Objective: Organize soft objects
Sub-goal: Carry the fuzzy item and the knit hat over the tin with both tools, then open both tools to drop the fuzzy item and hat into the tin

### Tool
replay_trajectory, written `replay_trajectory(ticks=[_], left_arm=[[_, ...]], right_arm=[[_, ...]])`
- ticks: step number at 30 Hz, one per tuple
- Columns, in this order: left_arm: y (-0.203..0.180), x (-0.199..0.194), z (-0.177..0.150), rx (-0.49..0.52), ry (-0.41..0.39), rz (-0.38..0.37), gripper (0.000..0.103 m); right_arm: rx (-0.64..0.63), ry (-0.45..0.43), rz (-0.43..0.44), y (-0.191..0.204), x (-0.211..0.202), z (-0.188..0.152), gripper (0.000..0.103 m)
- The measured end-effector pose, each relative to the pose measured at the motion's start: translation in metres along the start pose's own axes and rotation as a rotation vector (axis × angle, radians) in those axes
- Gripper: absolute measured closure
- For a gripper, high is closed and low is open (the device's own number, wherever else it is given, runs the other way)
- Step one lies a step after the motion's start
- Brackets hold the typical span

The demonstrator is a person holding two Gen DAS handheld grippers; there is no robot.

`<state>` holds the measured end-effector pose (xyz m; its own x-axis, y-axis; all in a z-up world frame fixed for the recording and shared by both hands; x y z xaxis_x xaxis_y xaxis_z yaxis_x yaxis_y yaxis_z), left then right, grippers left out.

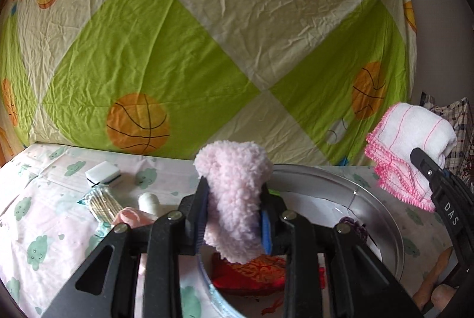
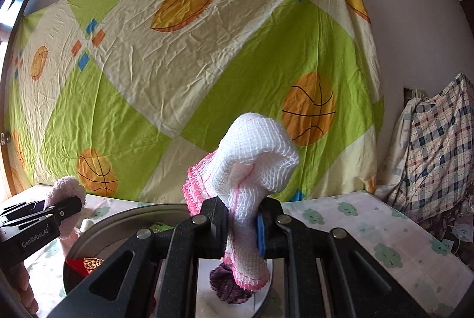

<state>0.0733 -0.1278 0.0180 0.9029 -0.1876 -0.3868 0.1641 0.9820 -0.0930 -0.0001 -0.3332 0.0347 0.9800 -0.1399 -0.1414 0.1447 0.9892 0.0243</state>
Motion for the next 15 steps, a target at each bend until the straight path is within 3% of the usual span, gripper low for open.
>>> replay_trajectory(ticks=[7,15], left_arm=[[-0.041,0.015,-0.006,0.026,0.057,-0.023,0.075],[-0.066,0.031,-0.02,0.078,0.155,0.005,0.075]], right_arm=[[-0.001,0.055,-0.021,-0.016,0.016,-0.006,0.087],[-0.018,0.166,0.023,-0.004,0.037,-0.024,0.087]])
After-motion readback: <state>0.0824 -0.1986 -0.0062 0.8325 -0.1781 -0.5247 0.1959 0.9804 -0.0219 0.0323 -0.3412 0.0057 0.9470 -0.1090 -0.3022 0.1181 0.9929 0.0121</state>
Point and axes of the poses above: each gripper's, at about its wrist camera, not at the fingertips, and x roughly the way its jaws point, y to its left, z to its top, the point moved 4 cm from there along x, roughly the way its jaws point, and after that the axes turned 5 degrees about z, right-handed, at the moved point
